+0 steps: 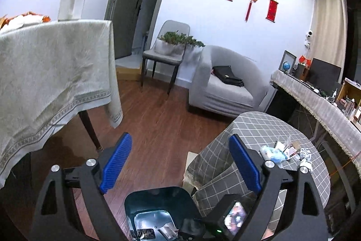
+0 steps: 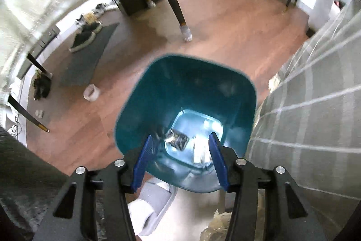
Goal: Collect trash
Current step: 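Open both grippers over the teal bin to drop the bag and packaging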
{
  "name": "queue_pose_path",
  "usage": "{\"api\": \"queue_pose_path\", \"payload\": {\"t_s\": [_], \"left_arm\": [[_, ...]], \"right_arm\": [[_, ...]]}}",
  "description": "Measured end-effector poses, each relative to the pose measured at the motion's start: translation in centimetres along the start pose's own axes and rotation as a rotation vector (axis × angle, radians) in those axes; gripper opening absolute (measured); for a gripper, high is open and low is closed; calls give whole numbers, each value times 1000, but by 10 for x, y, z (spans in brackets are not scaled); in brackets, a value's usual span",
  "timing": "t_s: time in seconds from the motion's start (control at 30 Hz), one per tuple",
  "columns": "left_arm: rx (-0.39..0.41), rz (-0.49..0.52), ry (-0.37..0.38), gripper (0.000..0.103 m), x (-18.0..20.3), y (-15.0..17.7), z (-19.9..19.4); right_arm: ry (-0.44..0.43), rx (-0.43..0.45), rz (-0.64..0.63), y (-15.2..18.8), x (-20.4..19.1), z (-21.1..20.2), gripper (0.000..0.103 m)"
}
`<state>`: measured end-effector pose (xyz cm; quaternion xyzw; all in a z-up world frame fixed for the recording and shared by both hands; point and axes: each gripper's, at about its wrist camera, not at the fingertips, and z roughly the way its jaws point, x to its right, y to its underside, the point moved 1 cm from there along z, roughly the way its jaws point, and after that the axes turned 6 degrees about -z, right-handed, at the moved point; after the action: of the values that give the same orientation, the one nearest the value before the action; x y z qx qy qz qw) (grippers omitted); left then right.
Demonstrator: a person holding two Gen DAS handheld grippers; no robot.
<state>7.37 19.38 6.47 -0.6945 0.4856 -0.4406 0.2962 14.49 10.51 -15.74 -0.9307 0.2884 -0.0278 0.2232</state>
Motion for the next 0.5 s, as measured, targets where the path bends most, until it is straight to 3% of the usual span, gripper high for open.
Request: {"api": "queue_pose_path", "payload": {"t_s": [0.33,0.5], "left_arm": [[53,-12,-15,90,16,-9,-6],[69,-39,-22,91,24,-13,-4]], "right_arm": [[6,247,-4,-15,1,-115,52],[71,346,-8,-7,8,-168,52]]}}
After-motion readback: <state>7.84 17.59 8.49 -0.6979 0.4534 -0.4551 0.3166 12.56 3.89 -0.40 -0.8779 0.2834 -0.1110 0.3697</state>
